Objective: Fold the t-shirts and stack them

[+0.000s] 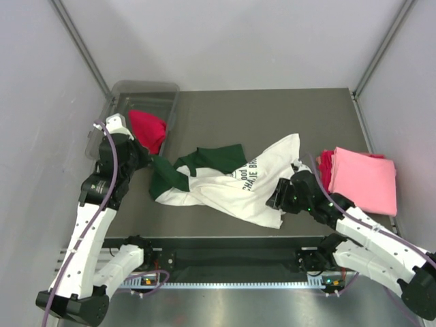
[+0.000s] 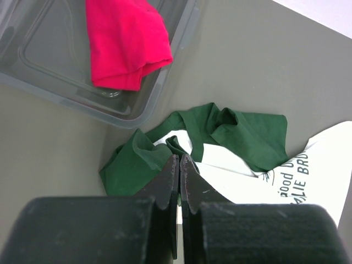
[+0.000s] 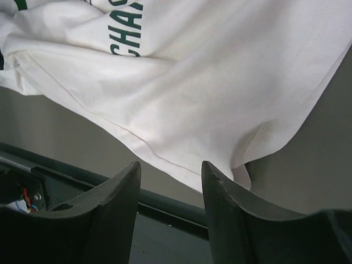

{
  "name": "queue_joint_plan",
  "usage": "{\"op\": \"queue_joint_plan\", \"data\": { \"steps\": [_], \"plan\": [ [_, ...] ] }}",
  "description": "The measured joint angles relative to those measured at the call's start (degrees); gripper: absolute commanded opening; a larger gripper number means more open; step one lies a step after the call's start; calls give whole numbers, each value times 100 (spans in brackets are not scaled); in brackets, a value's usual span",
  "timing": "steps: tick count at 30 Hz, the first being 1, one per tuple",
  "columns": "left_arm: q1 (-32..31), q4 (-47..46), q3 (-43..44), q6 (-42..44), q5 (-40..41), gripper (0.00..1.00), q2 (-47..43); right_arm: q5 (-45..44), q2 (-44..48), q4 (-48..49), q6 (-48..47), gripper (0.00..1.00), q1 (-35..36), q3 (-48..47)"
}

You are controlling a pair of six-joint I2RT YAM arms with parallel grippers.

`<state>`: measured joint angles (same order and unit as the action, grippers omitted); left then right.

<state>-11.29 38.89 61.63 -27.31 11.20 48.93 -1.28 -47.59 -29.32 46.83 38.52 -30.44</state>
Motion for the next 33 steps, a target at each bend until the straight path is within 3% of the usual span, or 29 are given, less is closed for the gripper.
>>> {"op": "queue_joint_plan", "data": {
  "steps": [12, 26, 33],
  "plan": [
    [0, -28, -2, -2, -55, 0, -66, 258, 809, -245, 28, 53, 0, 610],
    [0, -37, -24, 0, -22, 0, -66, 354, 953, -461, 337, 45, 393, 1283],
    [0, -35, -24, 2, -22, 0, -28, 352, 601, -166, 424, 39, 463, 1283]
  ]
}}
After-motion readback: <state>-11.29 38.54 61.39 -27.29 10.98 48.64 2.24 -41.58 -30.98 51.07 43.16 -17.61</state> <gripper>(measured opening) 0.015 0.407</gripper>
